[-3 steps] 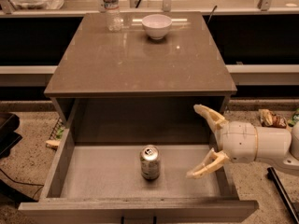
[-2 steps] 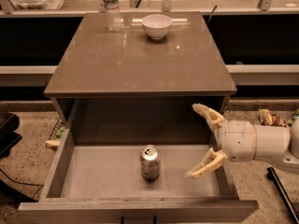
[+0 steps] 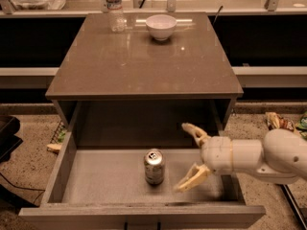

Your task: Pick 7up can from top drawer and place on counter

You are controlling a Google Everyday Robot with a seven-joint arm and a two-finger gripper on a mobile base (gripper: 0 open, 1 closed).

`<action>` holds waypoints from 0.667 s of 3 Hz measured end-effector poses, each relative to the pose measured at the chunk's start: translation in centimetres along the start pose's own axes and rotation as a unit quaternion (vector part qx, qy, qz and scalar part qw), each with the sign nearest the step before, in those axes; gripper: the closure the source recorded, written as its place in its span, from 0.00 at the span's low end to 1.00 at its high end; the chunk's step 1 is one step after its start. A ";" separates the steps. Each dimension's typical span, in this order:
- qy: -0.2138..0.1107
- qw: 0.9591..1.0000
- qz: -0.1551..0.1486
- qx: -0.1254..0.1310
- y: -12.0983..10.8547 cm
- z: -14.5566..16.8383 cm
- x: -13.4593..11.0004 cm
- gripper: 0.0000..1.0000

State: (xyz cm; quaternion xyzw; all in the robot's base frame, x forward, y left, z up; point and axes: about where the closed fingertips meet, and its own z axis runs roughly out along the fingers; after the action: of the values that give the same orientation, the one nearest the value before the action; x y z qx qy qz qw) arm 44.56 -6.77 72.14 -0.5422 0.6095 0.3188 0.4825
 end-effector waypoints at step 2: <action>-0.013 0.999 0.012 -0.041 1.7 6.7 2.5 0.26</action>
Offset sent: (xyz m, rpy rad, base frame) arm 0.0031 0.0755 -0.0653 0.0272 0.0648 0.1034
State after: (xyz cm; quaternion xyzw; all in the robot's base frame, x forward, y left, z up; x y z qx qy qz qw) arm 44.69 -1.17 67.34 -0.5502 0.5962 0.3562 0.4637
